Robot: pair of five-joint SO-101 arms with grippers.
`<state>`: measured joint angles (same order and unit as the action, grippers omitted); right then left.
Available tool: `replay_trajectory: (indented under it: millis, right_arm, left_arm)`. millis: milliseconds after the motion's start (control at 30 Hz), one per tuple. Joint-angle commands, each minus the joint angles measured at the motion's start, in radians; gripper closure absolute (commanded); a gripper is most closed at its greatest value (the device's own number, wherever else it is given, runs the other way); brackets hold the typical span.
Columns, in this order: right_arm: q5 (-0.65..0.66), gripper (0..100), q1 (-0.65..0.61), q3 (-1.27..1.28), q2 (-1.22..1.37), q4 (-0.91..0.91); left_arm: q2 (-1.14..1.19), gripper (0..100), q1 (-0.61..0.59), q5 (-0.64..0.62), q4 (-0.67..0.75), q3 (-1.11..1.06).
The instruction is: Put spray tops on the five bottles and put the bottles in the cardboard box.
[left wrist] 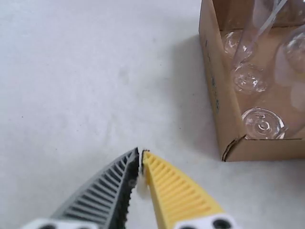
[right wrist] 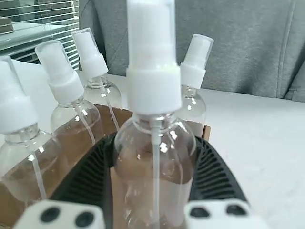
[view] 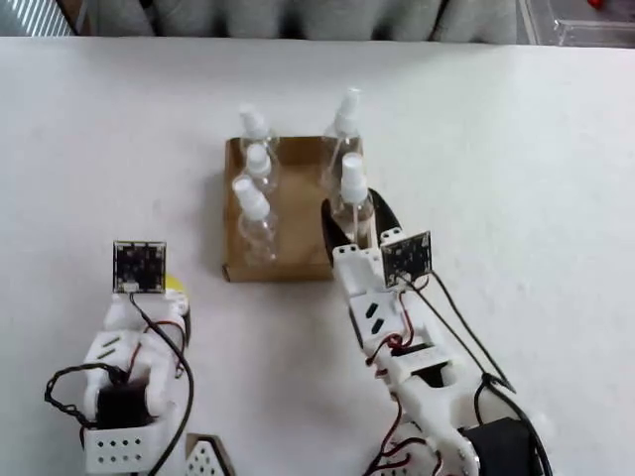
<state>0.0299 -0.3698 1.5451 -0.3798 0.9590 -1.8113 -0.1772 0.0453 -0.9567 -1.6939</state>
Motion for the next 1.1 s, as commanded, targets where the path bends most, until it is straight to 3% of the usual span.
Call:
replay_trajectory:
  millis: [0, 500, 700, 1067]
  right_arm:
    - [0.002, 98.4, 0.004, -0.038, -0.027, -0.002]
    - [0.003, 98.4, 0.013, -0.106, 0.093, 0.008]
    - [0.005, 98.4, 0.018, -0.114, 0.213, 0.143]
    - [0.003, 98.4, 0.012, -0.118, 0.26, 0.148]
  left_arm:
    - [-0.007, 98, -0.007, 0.008, -0.023, 0.002]
    - [-0.007, 98, -0.007, 0.008, -0.025, 0.002]
    - [-0.008, 98, -0.007, 0.008, -0.029, 0.002]
    - [-0.008, 98, -0.007, 0.008, -0.029, 0.002]
